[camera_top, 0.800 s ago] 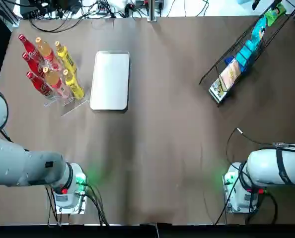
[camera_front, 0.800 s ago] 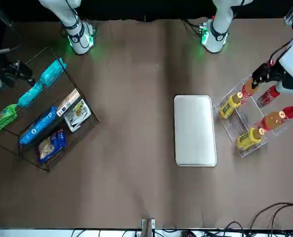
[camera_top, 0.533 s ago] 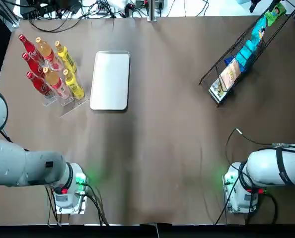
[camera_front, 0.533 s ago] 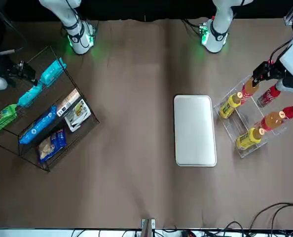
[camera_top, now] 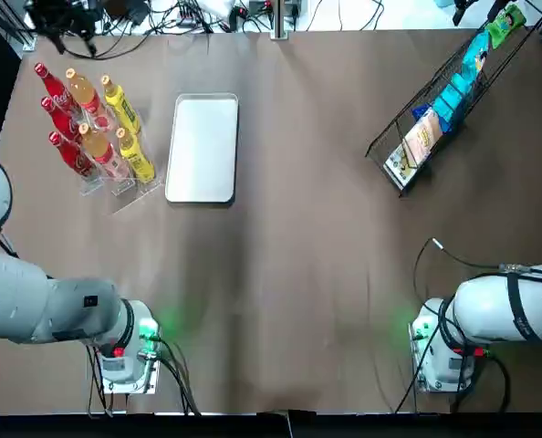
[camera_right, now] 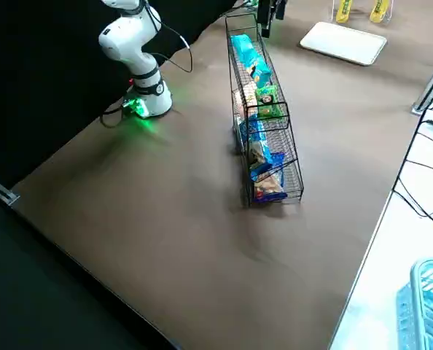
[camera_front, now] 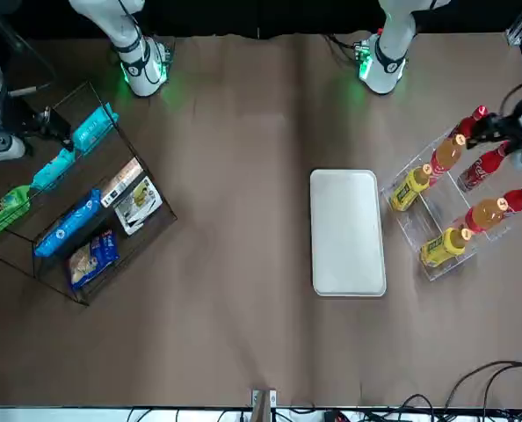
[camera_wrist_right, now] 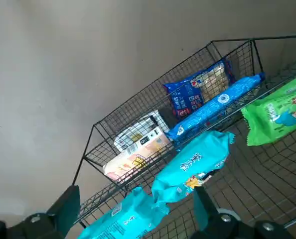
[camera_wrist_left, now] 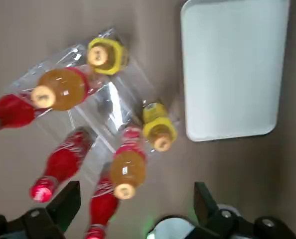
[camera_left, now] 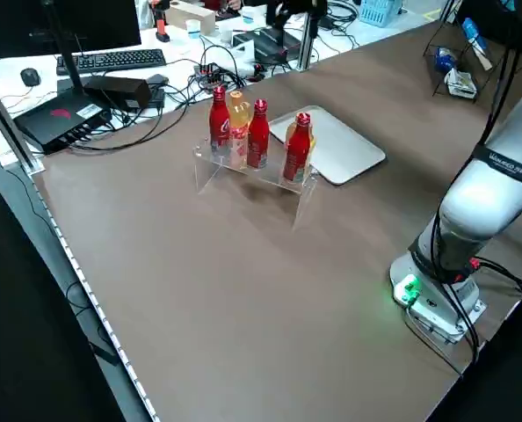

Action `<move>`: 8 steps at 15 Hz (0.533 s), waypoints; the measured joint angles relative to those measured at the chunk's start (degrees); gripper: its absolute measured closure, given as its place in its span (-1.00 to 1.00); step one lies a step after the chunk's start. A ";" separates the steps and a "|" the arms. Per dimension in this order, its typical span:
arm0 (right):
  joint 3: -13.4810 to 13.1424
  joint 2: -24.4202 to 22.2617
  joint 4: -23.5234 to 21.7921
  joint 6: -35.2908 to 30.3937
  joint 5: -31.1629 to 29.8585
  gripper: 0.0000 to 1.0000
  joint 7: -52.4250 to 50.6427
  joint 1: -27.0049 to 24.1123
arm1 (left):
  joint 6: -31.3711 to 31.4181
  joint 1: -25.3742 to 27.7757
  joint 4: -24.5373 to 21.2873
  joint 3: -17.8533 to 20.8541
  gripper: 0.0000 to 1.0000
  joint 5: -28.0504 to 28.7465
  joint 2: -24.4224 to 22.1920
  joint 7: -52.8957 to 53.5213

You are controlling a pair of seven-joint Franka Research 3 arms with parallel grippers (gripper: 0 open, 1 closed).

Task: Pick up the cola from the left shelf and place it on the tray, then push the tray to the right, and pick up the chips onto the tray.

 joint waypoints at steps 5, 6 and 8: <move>-0.84 2.07 -0.65 -0.01 -1.12 -0.99 -0.04 -3.07 | 11.41 0.94 -10.37 12.27 -1.00 0.04 -2.94 16.61; -1.04 2.59 -0.66 0.05 -1.56 -0.94 -0.36 -3.88 | 14.67 0.96 -13.57 13.00 -1.00 0.04 -3.93 17.44; -1.06 3.67 -0.69 -0.07 -3.69 -0.89 -1.11 -4.34 | 20.46 1.04 -19.61 13.24 -0.96 0.04 -5.73 17.64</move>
